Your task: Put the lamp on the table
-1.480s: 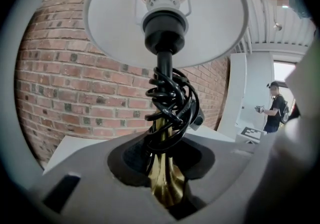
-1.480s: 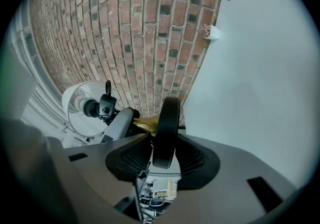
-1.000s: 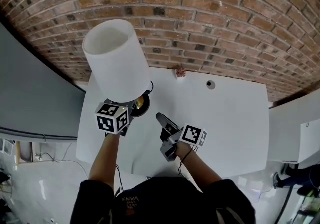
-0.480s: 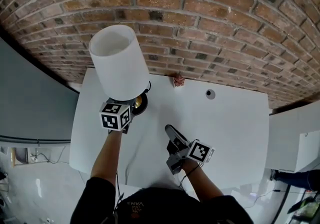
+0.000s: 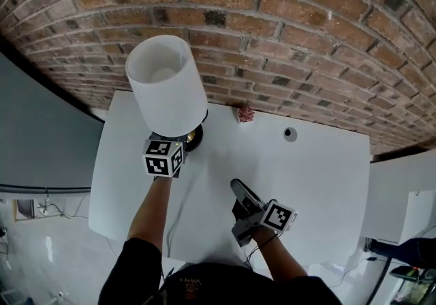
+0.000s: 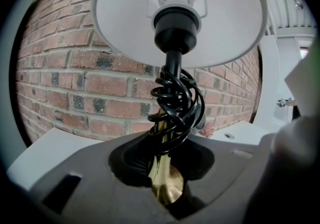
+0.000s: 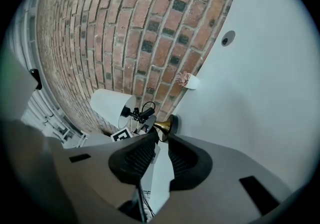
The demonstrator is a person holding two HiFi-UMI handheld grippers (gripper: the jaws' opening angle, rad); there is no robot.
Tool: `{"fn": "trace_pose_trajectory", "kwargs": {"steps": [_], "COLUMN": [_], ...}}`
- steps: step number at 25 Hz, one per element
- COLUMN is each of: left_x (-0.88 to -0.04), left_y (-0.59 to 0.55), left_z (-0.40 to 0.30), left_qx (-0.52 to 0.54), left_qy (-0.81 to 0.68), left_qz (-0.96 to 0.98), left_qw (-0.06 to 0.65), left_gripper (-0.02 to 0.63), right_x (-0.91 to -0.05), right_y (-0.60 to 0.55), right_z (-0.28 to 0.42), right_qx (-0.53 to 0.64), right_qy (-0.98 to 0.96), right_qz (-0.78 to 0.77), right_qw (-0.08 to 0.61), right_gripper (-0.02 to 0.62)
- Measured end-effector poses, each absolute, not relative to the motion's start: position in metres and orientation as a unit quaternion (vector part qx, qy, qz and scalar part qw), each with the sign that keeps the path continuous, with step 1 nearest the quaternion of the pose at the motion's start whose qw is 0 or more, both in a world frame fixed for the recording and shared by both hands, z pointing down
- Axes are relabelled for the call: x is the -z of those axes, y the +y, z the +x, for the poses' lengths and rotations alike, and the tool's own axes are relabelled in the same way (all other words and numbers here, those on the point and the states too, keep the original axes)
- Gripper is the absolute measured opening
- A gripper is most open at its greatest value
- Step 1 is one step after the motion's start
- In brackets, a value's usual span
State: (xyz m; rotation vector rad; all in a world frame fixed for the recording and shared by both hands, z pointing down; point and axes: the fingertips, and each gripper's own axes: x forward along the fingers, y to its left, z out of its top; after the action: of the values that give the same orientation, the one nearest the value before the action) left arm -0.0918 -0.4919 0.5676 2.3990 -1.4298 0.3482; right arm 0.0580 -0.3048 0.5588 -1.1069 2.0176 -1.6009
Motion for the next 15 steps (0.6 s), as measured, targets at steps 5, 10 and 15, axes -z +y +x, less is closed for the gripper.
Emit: {"fn": "trace_pose_trajectory", "kwargs": {"steps": [5,10,15], "left_x": [-0.579,-0.584,-0.586], "left_y": [-0.502,-0.509,-0.512], "left_z": [-0.091,-0.091,-0.090], "left_qx": [-0.117,-0.114,-0.099], "left_qy": [-0.508,-0.514,-0.518], "left_qz": [0.840,0.839,0.840], "left_qw": [0.147,0.137,0.128], "left_gripper": [0.109,0.109,0.109], "right_x": [-0.570,-0.578,-0.584], "right_y": [-0.306,-0.308,-0.308], "right_z": [0.063,0.067,0.069], "right_qx": [0.569,0.575,0.582], "right_qy": [0.705,0.701,0.694], "right_qz": [-0.395,-0.396,-0.399], "right_qw": [0.154,0.144,0.141], "right_gripper": [0.083,0.081,0.081]}}
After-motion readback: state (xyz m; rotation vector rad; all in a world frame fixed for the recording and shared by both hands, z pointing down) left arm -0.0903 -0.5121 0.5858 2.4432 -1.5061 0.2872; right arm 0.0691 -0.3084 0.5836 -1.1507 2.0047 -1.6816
